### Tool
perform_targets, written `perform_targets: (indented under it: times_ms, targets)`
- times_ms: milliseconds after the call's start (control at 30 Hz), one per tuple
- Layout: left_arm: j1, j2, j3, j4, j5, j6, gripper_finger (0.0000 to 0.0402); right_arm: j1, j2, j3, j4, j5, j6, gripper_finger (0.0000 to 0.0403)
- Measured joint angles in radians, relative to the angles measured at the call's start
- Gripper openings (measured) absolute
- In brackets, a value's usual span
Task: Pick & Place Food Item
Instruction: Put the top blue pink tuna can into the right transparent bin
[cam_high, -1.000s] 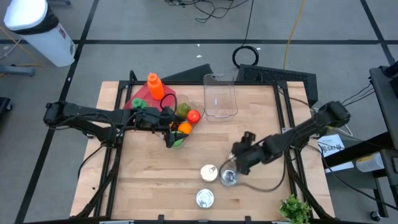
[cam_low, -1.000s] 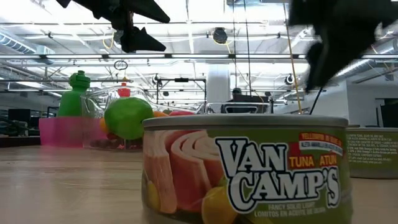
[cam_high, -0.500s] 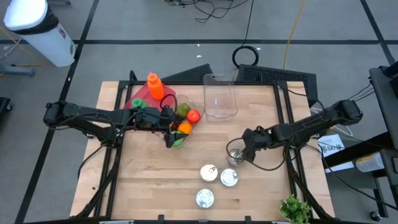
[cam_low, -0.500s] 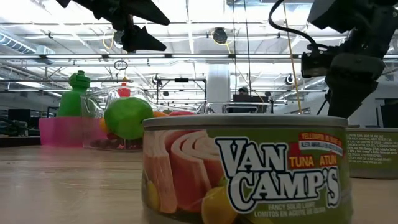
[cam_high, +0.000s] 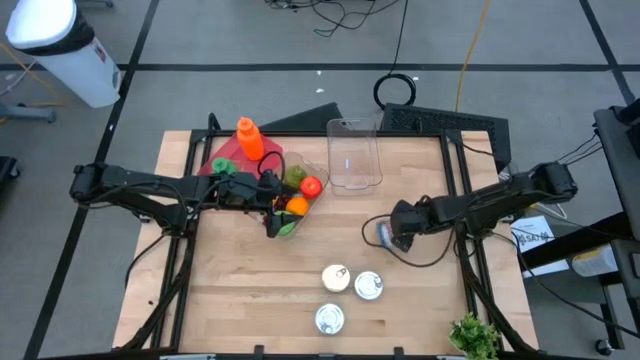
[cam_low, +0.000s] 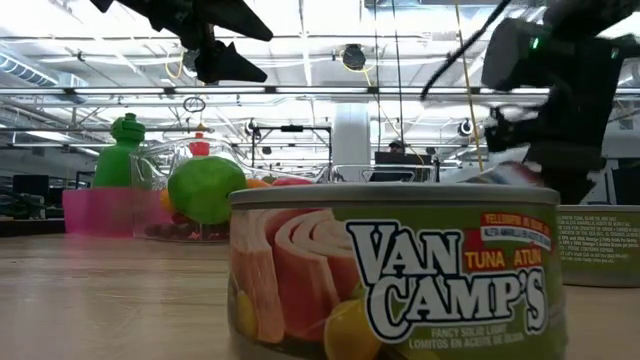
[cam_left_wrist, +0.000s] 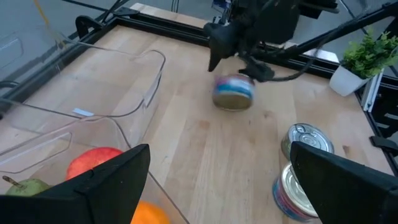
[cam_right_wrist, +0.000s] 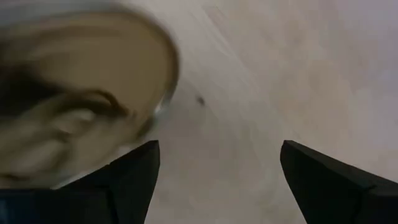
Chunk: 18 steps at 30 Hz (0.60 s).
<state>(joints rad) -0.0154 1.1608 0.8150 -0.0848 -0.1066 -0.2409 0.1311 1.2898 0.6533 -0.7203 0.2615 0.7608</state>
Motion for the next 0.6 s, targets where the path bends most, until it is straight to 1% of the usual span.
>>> perform_targets:
  times_ms: [67,233,433,500,600]
  targets:
    - [-0.001,0.0,0.0,-0.002,0.0,0.0,0.0399,-0.007,0.02,-0.002,-0.003,-0.001,0.007,0.0318]
    - [-0.001,0.0,0.0,-0.002,0.0,0.001,0.0399,-0.007,0.008,-0.001,0.004,-0.004,0.002,0.0318]
    - [-0.001,0.001,0.0,-0.002,0.0,0.0,0.0399,0.008,-0.109,-0.001,-0.038,0.001,-0.041,0.0318]
    - [-0.001,0.001,0.0,-0.002,0.0,0.001,0.0399,0.006,-0.157,0.0,-0.05,0.04,-0.045,0.0318]
    - [-0.001,0.001,0.0,-0.001,0.0,0.002,0.0399,0.006,-0.216,0.0,-0.034,0.147,-0.088,0.0318]
